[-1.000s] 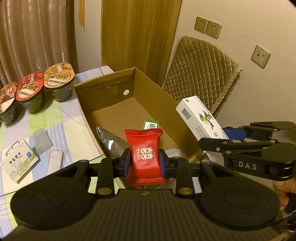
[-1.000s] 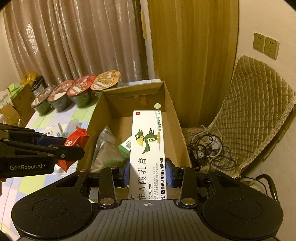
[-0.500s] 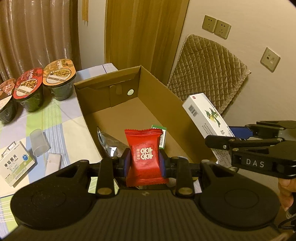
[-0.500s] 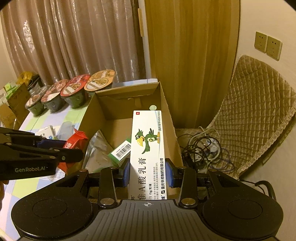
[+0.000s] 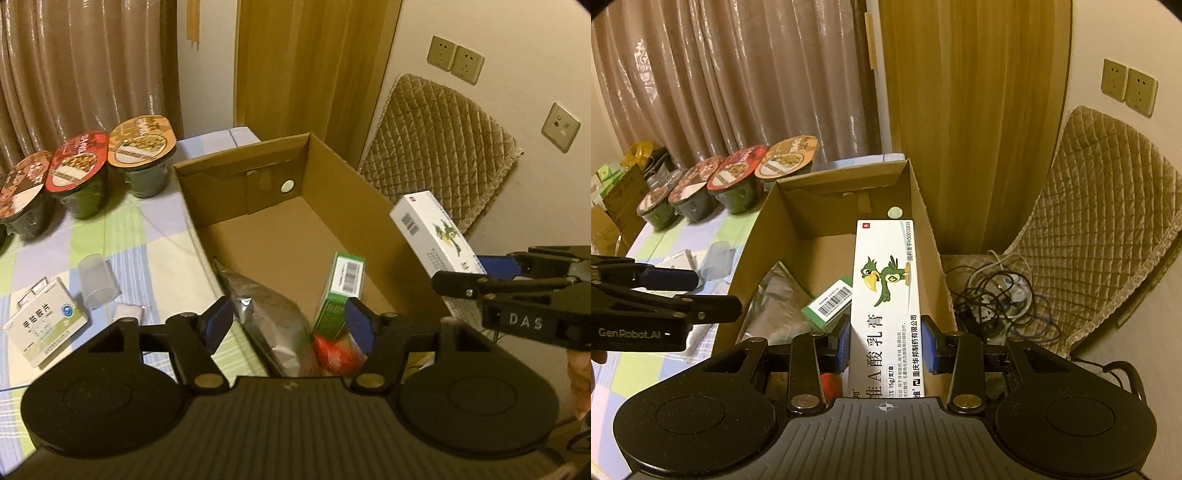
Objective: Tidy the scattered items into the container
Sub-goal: 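Lower the candy and ointment box into the cardboard box and open both tools, then withdraw both open tools from the cardboard box back over the table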
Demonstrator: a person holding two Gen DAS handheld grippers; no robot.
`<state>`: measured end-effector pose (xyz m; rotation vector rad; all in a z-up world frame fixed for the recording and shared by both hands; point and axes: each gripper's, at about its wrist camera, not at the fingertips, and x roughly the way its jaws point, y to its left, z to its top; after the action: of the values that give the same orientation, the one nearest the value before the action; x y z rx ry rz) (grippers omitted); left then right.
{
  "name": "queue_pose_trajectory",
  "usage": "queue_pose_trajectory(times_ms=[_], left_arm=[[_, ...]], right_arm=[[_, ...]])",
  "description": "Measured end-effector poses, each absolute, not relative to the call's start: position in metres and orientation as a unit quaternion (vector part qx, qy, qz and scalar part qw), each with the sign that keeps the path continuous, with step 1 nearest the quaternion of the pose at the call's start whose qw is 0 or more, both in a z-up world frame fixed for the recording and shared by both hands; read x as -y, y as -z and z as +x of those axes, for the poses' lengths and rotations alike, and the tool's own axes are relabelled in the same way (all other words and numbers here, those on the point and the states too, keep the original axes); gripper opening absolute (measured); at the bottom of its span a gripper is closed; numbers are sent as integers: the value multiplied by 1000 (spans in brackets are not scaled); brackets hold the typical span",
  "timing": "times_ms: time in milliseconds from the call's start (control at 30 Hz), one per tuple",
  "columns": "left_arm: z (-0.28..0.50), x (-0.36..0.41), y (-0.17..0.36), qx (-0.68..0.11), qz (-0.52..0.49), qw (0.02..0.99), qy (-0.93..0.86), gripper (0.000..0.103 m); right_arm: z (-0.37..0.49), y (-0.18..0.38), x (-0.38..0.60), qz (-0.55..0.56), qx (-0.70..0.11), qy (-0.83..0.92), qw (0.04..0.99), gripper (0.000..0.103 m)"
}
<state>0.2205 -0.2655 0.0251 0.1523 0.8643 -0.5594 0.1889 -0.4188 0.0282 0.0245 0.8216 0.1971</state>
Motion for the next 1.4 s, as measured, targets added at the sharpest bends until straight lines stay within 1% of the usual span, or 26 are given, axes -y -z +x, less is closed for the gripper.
queue_pose_trajectory(times_ms=[800, 933, 1100, 1400], left_arm=[[214, 259, -21, -417, 65, 865, 273, 62], [215, 255, -20, -418, 61, 865, 270, 62], [217, 248, -18, -421, 59, 865, 265, 62], [211, 240, -17, -423, 54, 866, 263, 62]], right_arm=[[200, -25, 403, 2, -398, -109, 911, 41], [202, -27, 404, 12, -371, -113, 921, 41], [203, -29, 412, 28, -360, -105, 927, 42], [188, -25, 422, 38, -378, -93, 920, 42]])
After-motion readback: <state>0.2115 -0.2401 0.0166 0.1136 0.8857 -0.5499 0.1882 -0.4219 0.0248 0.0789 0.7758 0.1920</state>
